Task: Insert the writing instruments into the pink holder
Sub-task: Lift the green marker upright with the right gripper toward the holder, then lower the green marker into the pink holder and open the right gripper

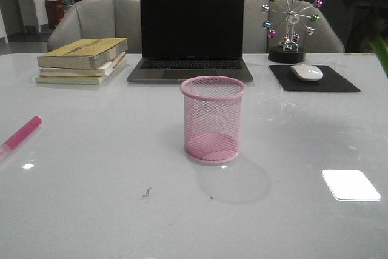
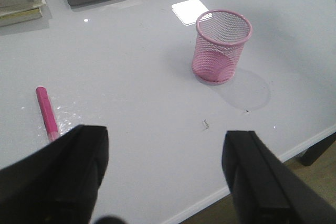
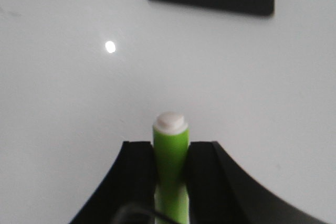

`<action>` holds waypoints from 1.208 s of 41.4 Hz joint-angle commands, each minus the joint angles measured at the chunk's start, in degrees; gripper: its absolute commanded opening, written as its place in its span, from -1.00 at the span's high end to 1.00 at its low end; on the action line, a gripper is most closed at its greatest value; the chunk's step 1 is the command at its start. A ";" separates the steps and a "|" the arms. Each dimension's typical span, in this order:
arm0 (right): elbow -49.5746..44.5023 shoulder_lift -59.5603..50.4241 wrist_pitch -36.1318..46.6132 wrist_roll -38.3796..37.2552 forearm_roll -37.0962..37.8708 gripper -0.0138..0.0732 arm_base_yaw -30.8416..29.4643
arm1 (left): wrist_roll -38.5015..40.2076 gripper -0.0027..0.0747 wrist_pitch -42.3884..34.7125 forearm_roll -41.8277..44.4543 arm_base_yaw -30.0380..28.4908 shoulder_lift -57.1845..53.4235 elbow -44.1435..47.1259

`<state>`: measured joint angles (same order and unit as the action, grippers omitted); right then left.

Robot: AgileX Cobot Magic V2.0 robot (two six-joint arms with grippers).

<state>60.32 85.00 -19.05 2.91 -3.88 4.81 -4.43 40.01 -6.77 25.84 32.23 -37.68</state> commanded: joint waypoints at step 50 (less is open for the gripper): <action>-6.82 6.25 38.28 0.54 -0.75 -0.39 27.98 | -0.04 -0.38 -4.53 -0.56 0.58 0.43 -1.54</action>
<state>52.12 97.25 17.61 2.91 -4.93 32.77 -4.53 39.98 -6.77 25.84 32.23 -37.68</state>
